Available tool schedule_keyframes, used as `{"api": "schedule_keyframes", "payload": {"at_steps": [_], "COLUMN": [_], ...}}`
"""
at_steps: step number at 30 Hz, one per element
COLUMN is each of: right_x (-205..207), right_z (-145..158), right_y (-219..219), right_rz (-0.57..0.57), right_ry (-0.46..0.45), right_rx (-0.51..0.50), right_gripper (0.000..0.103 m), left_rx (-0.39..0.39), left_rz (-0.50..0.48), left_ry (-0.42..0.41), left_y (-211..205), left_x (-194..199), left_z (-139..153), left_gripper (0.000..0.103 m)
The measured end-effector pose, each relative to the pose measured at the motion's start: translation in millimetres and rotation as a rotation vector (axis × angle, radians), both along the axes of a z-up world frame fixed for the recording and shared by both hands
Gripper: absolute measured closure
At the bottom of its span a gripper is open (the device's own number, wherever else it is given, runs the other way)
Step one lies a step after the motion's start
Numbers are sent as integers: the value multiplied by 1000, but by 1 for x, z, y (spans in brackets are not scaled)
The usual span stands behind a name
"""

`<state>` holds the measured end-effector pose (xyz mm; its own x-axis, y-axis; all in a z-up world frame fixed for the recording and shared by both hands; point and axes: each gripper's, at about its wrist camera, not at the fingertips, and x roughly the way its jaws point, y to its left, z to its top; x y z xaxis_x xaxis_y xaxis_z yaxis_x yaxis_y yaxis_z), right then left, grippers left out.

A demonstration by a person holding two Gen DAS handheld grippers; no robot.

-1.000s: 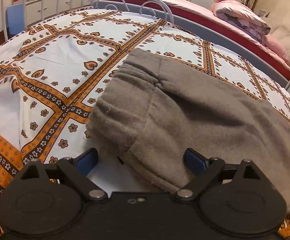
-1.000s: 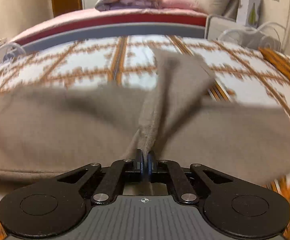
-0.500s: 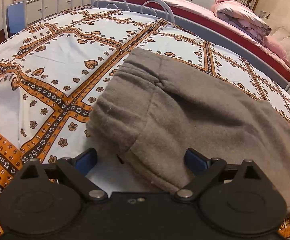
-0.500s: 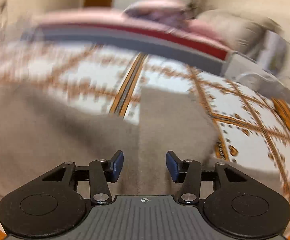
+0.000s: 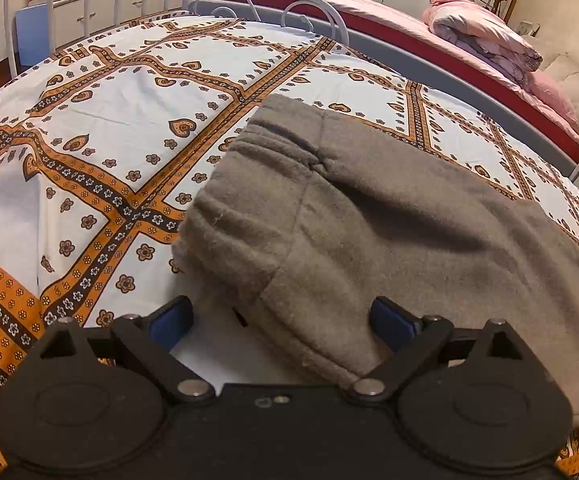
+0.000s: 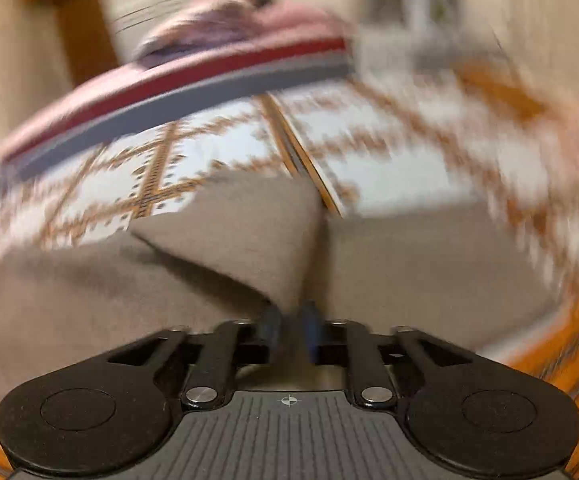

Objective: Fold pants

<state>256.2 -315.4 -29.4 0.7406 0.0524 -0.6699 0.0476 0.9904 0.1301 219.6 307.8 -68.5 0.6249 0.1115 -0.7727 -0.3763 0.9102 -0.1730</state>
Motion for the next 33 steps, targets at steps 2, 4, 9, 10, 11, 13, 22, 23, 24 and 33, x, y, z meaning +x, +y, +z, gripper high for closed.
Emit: {"api": "schedule_keyframes", "payload": {"at_steps": [2, 4, 9, 10, 11, 13, 22, 23, 24, 33], "right_x": [1, 6, 22, 26, 30, 38, 6, 5, 6, -8], "right_z": [-1, -9, -36, -39, -41, -29, -73, -70, -64, -39], "right_y": [24, 46, 73, 74, 70, 47, -133, -133, -128, -56], "right_rz": [88, 171, 319, 334, 336, 243, -367, -345, -312, 41], "right_ry": [-42, -69, -102, -118, -133, -125, 94, 79, 66, -61], "right_rx": [-148, -297, -488, -507, -491, -342, 481, 455, 404, -138], "right_gripper": [41, 41, 42, 56, 100, 99, 99, 99, 98, 36], "left_rx": [2, 6, 4, 3, 1, 3, 7, 6, 6, 11], "left_rz": [3, 2, 1, 2, 3, 2, -1, 0, 2, 8], "left_ry": [3, 4, 3, 4, 5, 6, 7, 7, 9, 17], "left_y": [-1, 0, 0, 0, 0, -1, -1, -1, -1, -2], "left_x": [0, 1, 0, 0, 0, -1, -1, -1, 0, 2], "left_z": [0, 1, 0, 0, 0, 0, -1, -1, -1, -1], "left_gripper": [12, 12, 11, 11, 11, 11, 10, 10, 10, 7]}}
